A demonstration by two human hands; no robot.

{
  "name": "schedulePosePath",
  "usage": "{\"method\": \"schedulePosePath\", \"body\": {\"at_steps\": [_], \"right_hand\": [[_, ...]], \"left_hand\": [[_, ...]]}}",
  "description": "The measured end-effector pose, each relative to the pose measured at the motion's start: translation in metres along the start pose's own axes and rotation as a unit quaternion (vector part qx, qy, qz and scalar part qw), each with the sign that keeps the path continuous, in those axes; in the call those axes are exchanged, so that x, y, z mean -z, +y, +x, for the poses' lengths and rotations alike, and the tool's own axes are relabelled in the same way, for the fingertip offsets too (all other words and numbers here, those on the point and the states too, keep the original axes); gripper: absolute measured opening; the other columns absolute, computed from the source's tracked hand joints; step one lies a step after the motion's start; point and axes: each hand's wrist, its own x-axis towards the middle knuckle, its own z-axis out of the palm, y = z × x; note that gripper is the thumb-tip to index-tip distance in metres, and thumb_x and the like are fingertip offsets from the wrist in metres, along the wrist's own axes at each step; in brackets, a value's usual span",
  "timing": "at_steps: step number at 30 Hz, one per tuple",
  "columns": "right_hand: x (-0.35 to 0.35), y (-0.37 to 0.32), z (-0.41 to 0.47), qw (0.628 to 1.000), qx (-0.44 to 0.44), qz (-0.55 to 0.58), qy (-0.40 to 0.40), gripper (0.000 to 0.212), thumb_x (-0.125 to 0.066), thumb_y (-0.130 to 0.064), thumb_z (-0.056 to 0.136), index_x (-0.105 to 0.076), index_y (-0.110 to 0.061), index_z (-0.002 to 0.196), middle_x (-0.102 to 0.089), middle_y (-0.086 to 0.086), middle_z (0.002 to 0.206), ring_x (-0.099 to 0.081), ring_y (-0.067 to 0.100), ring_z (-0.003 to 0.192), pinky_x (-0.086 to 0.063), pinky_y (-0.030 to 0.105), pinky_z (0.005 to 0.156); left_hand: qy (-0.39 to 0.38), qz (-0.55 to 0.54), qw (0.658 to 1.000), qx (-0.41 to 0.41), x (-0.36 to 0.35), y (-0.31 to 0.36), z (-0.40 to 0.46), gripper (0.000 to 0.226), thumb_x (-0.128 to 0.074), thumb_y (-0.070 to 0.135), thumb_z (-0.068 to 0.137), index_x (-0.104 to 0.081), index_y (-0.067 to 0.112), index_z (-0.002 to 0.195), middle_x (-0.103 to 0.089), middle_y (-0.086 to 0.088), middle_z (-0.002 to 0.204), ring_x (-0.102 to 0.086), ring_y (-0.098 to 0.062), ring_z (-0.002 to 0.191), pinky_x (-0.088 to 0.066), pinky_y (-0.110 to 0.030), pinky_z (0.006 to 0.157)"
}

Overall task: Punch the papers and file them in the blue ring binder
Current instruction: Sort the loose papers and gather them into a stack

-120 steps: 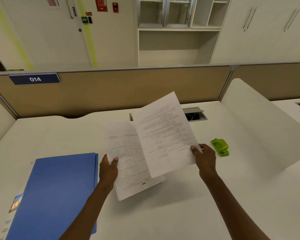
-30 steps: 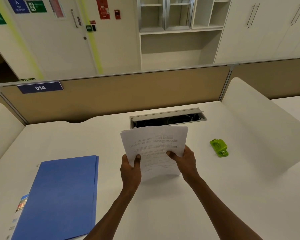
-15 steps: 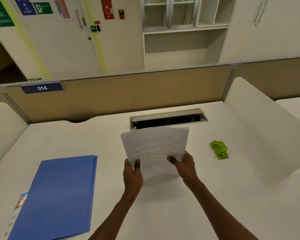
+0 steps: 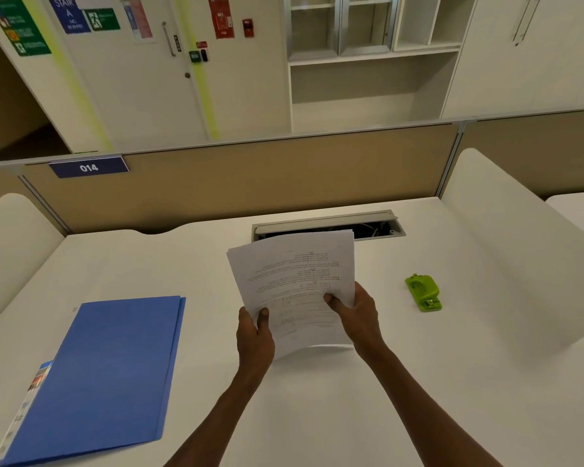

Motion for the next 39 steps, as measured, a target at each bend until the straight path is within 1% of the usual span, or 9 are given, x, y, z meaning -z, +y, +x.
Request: {"method": "schedulePosePath", "body": {"at_steps": [2, 6, 12, 16, 20, 24, 30, 36, 39], "right_hand": [[0.002, -0.005, 0.004, 1.000, 0.010, 0.020, -0.001, 0.027, -0.067, -0.020, 0.088, -0.062, -0.023, 0.114, -0.070, -0.005, 0.105, -0.068, 0.017, 0.093, -0.059, 0.025, 0.072], [0.004, -0.015, 0.011, 0.999, 0.028, 0.028, -0.002, 0.027, -0.062, -0.010, 0.089, -0.063, -0.025, 0.112, -0.070, -0.003, 0.103, -0.068, 0.017, 0.094, -0.060, 0.028, 0.076], [0.009, -0.037, 0.022, 0.998, 0.059, 0.031, 0.001, 0.025, -0.061, -0.011, 0.090, -0.063, -0.026, 0.109, -0.070, -0.004, 0.102, -0.068, 0.017, 0.093, -0.059, 0.031, 0.076], [0.014, -0.044, 0.027, 0.996, 0.080, 0.032, 0.000, 0.025, -0.061, -0.011, 0.090, -0.063, -0.027, 0.108, -0.071, -0.006, 0.103, -0.069, 0.013, 0.091, -0.059, 0.027, 0.074], [0.016, -0.030, 0.025, 0.998, 0.052, 0.044, -0.012, 0.023, -0.064, -0.015, 0.089, -0.064, -0.026, 0.109, -0.071, -0.004, 0.104, -0.069, 0.017, 0.094, -0.059, 0.035, 0.078], [0.017, -0.002, 0.016, 0.998, -0.002, 0.056, -0.025, 0.029, -0.068, -0.011, 0.086, -0.065, -0.021, 0.113, -0.072, -0.002, 0.107, -0.068, 0.018, 0.099, -0.058, 0.040, 0.085], [0.018, 0.004, 0.017, 0.999, -0.012, 0.034, -0.016, 0.030, -0.065, -0.008, 0.087, -0.065, -0.021, 0.114, -0.072, -0.003, 0.107, -0.067, 0.019, 0.099, -0.058, 0.032, 0.084], [0.017, 0.011, 0.020, 0.999, -0.031, 0.020, 0.004, 0.032, -0.064, -0.008, 0.087, -0.062, -0.025, 0.114, -0.070, -0.006, 0.108, -0.066, 0.012, 0.100, -0.056, 0.028, 0.084], [0.019, 0.011, 0.023, 0.999, -0.033, 0.005, 0.011, 0.033, -0.062, -0.008, 0.088, -0.060, -0.022, 0.119, -0.069, -0.005, 0.109, -0.064, 0.009, 0.100, -0.055, 0.017, 0.076]], "left_hand": [[0.001, 0.008, 1.000, -0.004, -0.002, 0.001, 0.002, 0.007, -0.043, 0.014, 0.098, -0.043, 0.015, 0.106, -0.056, -0.001, 0.106, -0.058, -0.021, 0.097, -0.048, -0.023, 0.074], [-0.001, 0.001, 1.000, -0.004, -0.006, 0.012, 0.007, 0.011, -0.043, 0.015, 0.098, -0.045, 0.014, 0.109, -0.057, -0.002, 0.107, -0.058, -0.022, 0.099, -0.052, -0.034, 0.083], [0.012, -0.013, 0.999, -0.037, -0.001, 0.040, 0.017, 0.025, -0.056, 0.027, 0.093, -0.046, 0.017, 0.114, -0.060, 0.001, 0.102, -0.061, -0.012, 0.089, -0.049, -0.018, 0.064], [0.024, -0.012, 0.997, -0.076, 0.004, 0.053, 0.027, 0.020, -0.056, 0.028, 0.093, -0.049, 0.016, 0.107, -0.064, 0.003, 0.098, -0.065, -0.014, 0.086, -0.052, -0.021, 0.066], [0.011, 0.003, 0.997, -0.078, 0.000, 0.043, 0.031, 0.015, -0.053, 0.025, 0.094, -0.051, 0.015, 0.105, -0.063, 0.000, 0.097, -0.065, -0.015, 0.086, -0.054, -0.021, 0.068], [0.001, 0.004, 1.000, -0.013, -0.006, 0.011, 0.025, 0.012, -0.051, 0.024, 0.095, -0.053, 0.018, 0.105, -0.064, -0.001, 0.100, -0.064, -0.019, 0.094, -0.053, -0.028, 0.073], [-0.019, -0.002, 1.000, 0.023, -0.012, 0.000, 0.021, 0.016, -0.047, 0.022, 0.098, -0.052, 0.024, 0.112, -0.064, 0.001, 0.105, -0.063, -0.017, 0.096, -0.055, -0.035, 0.080], [-0.024, 0.016, 0.999, 0.020, -0.021, 0.001, 0.022, 0.020, -0.042, 0.019, 0.099, -0.051, 0.019, 0.117, -0.062, 0.000, 0.111, -0.060, -0.019, 0.100, -0.049, -0.028, 0.079], [-0.038, 0.041, 0.998, 0.010, -0.022, 0.002, 0.024, 0.021, -0.043, 0.018, 0.099, -0.051, 0.017, 0.118, -0.062, 0.000, 0.112, -0.060, -0.019, 0.099, -0.048, -0.026, 0.078]]}}
